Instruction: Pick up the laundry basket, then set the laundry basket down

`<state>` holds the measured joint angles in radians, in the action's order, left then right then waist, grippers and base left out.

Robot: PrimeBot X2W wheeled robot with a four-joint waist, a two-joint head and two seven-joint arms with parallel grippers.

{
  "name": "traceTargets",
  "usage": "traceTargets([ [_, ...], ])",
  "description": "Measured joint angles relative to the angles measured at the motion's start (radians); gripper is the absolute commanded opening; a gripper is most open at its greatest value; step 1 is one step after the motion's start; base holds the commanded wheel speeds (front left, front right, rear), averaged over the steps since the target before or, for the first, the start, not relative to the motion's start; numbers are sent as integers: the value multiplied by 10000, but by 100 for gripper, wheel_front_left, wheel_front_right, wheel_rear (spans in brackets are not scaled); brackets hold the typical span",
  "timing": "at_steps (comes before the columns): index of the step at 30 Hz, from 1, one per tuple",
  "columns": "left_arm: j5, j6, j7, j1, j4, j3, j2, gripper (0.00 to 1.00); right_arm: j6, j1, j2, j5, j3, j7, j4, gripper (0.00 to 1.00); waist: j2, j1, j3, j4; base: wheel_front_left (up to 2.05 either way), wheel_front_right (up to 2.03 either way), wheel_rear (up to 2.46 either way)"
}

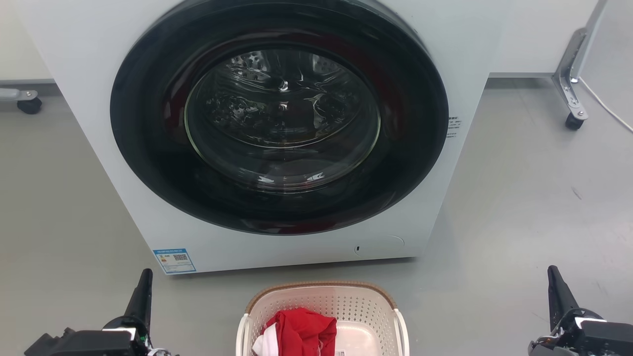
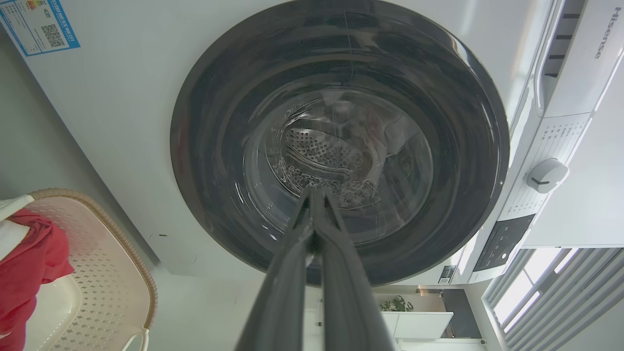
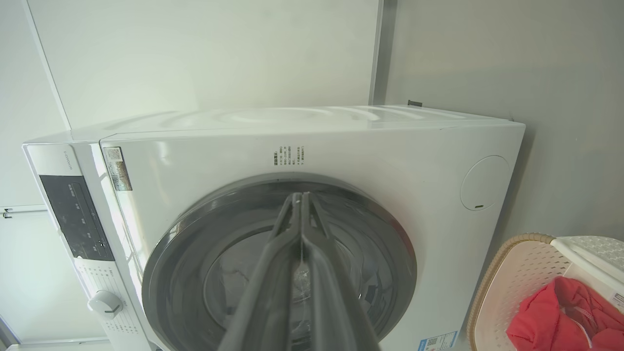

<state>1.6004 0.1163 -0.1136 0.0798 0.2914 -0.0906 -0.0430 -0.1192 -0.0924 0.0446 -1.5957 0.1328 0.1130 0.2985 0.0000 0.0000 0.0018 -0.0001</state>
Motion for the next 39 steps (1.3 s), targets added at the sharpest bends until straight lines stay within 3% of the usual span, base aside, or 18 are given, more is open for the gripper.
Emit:
traceTargets([
  [39, 2, 71, 0, 0, 12, 0, 4, 0, -13, 0, -6, -2, 0, 0, 0, 0, 0, 0, 0, 1, 0, 0, 0],
])
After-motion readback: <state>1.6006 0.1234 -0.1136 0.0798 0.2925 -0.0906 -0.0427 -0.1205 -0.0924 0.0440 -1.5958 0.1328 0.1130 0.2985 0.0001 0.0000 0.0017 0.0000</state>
